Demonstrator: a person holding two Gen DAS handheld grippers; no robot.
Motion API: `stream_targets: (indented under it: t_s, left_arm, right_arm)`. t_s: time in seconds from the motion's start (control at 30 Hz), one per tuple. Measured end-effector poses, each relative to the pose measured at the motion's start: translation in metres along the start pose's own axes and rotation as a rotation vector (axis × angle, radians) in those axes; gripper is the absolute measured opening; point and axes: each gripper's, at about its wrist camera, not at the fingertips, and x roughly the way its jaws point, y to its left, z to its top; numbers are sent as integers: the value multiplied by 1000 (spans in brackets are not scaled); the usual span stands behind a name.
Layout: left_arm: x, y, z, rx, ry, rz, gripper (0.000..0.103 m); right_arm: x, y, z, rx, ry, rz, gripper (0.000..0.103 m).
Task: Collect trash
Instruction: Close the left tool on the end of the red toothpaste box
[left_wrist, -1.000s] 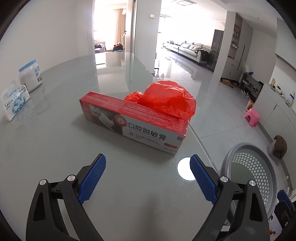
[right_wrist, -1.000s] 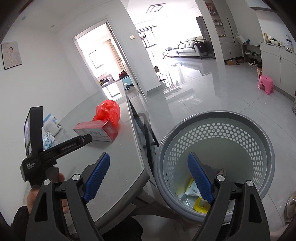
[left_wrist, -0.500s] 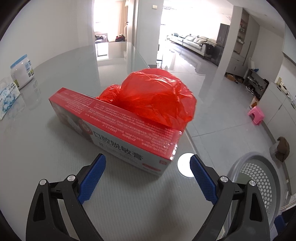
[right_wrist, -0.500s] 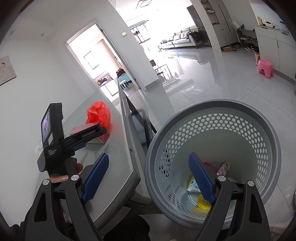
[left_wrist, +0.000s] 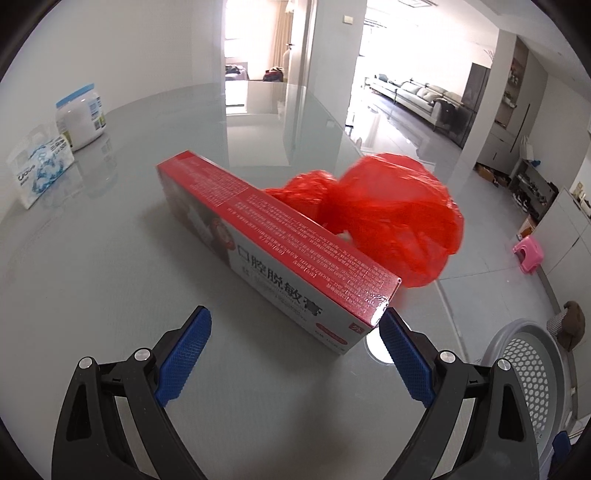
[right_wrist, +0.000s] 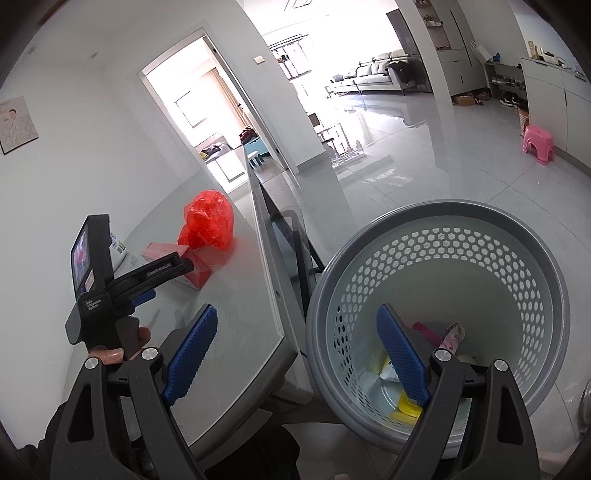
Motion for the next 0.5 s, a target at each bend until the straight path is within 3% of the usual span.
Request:
stream_targets:
  t_s: [0.5]
  left_arm:
    - [-26, 126, -4, -167, -42, 162, 90]
  right_arm:
    - [10, 49, -7, -87, 24, 43, 84]
